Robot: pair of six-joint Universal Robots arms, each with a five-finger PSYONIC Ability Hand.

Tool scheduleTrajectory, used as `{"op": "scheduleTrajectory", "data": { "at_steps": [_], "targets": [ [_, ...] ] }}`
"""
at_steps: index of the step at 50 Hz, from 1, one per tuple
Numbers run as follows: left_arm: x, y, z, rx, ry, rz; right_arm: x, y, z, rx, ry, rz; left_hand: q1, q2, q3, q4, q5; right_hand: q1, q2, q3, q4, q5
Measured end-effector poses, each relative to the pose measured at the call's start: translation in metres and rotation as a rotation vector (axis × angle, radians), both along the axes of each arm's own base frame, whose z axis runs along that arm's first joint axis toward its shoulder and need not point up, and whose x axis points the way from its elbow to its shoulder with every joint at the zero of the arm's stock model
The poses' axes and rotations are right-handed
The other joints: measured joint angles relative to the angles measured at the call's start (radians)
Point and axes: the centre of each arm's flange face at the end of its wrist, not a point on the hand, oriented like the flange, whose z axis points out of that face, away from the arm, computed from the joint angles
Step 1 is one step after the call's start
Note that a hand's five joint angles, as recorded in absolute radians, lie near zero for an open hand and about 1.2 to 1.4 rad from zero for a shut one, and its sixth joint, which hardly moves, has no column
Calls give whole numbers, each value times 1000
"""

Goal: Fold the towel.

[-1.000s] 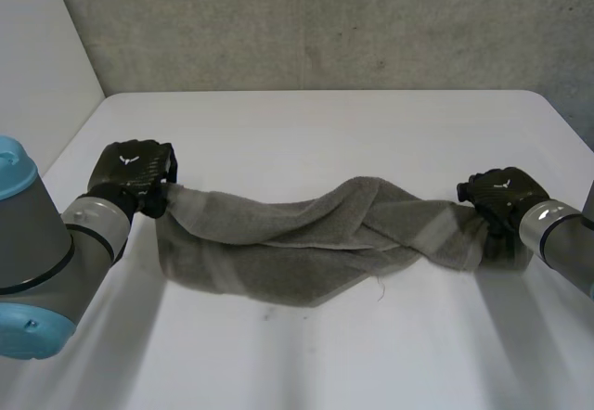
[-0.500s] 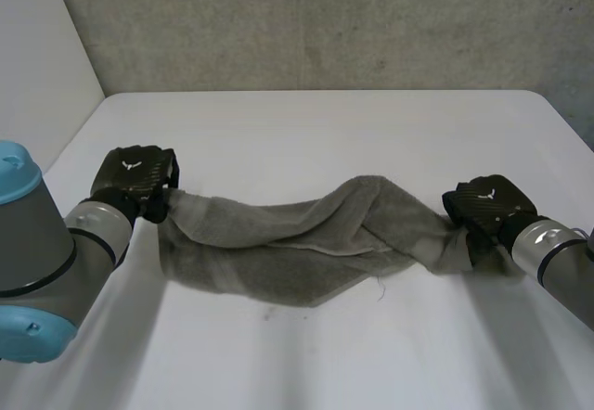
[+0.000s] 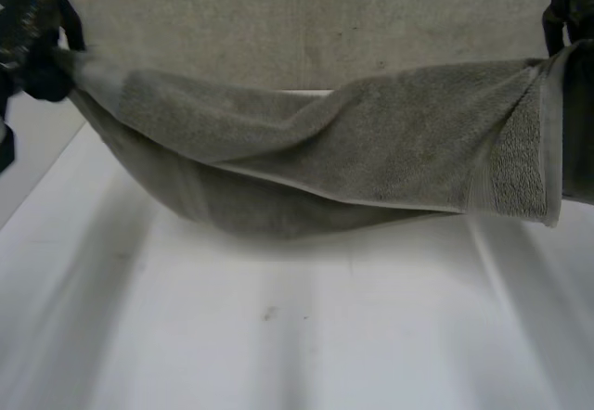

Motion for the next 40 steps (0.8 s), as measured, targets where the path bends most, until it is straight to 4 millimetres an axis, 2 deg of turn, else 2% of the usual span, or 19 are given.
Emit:
{"op": "scheduleTrajectory", "data": {
  "at_steps": [4, 9, 17, 20, 23, 27, 29, 30, 35, 37, 40],
  "targets": [
    [4, 2, 9, 8, -3, 12, -4, -2, 4, 56, 56, 5, 0, 0, 0, 0, 0, 0, 0, 0, 0, 0],
    [3, -8, -3, 82, -21, 16, -4, -19, -17, 168, 114, 22, 0, 0, 0, 0, 0, 1, 0, 0, 0, 0],
    [-11, -56, -65, 270, -81, 4, 12, -58, -74, 333, 129, 80, 0, 0, 0, 0, 0, 1, 0, 0, 0, 0],
    [-18, -78, -79, 291, -92, 0, 25, -74, -88, 331, 116, 95, 0, 0, 0, 0, 0, 1, 0, 0, 0, 0],
    [-27, -103, -79, 261, -87, -3, 38, -94, -90, 265, 83, 84, 0, 0, 0, 0, 0, 1, 0, 0, 0, 0],
    [-37, -134, -51, 132, -43, 7, 49, -124, -66, 70, -24, 39, 0, 0, 0, 0, 0, 1, 0, 0, 0, 0],
    [-41, -145, -33, 63, -13, 16, 51, -135, -45, -43, -95, 20, 0, 0, 0, 0, 0, 2, 0, 0, 0, 0],
    [-42, -151, -11, -15, 28, 26, 51, -140, -26, -134, -155, 12, 0, 0, 0, 0, 0, 2, 0, 0, 0, 0],
    [-37, -151, 56, -222, 193, 42, 48, -137, 28, -334, -305, 18, 0, 0, 0, 0, 0, 2, 0, 0, 0, 0],
    [-35, -148, 70, -261, 242, 38, 47, -134, 38, -361, -333, 25, 0, 0, 0, 0, 0, 2, 0, 0, 0, 0],
    [-32, -144, 77, -269, 302, 27, 47, -128, 39, -341, -346, 33, 0, 0, 0, 0, 0, 2, 0, 0, 0, 0]
  ]
}}
